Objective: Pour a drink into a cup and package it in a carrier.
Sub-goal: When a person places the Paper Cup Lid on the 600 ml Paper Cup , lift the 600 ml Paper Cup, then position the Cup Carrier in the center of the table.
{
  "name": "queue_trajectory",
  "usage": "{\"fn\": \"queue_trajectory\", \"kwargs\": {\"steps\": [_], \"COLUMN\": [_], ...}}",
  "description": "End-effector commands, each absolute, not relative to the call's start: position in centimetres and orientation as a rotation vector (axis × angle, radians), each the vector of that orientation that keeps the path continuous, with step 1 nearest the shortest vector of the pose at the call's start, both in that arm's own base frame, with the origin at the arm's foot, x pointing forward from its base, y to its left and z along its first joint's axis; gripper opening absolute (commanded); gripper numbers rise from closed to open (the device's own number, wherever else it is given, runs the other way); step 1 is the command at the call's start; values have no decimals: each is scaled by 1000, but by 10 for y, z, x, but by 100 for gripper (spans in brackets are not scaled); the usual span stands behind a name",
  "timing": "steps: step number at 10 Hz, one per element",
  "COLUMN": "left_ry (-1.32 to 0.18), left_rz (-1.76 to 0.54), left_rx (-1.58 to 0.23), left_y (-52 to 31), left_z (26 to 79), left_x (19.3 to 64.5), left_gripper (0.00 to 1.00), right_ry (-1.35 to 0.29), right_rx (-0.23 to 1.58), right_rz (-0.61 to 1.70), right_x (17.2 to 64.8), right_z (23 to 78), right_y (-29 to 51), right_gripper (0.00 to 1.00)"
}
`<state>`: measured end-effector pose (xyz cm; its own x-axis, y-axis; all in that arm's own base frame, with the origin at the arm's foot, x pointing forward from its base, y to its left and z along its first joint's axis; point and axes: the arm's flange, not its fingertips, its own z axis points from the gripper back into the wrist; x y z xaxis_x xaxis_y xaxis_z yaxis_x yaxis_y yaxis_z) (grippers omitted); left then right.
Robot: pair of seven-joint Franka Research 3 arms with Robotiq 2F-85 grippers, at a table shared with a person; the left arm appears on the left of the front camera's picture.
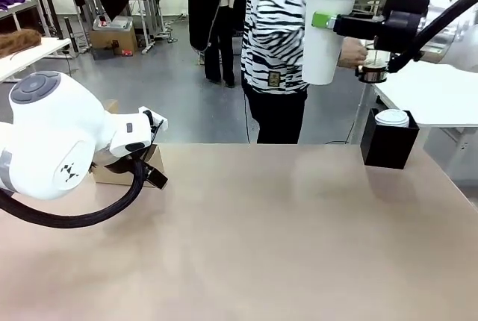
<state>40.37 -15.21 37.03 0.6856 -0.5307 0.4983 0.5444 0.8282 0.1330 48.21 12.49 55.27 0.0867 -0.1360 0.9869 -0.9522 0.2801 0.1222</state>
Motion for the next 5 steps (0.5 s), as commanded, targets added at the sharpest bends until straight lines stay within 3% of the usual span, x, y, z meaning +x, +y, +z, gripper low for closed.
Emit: {"fn": "queue_trajectory", "kwargs": {"steps": [1,5], "left_ry": [-550,-550], "left_rz": [-601,-601], "left_rx": [-29,-29], "left_y": [-152,-152], "left_z": [370,370], "left_x": [404,404], "left_gripper": [100,100], "right_ry": [-1351,-1351], "right_rx": [1124,1124], "right_rz": [856,856], "right_x": [495,495], "right_z": [547,547], "right_y": [127,127], "right_gripper": [88,88]}}
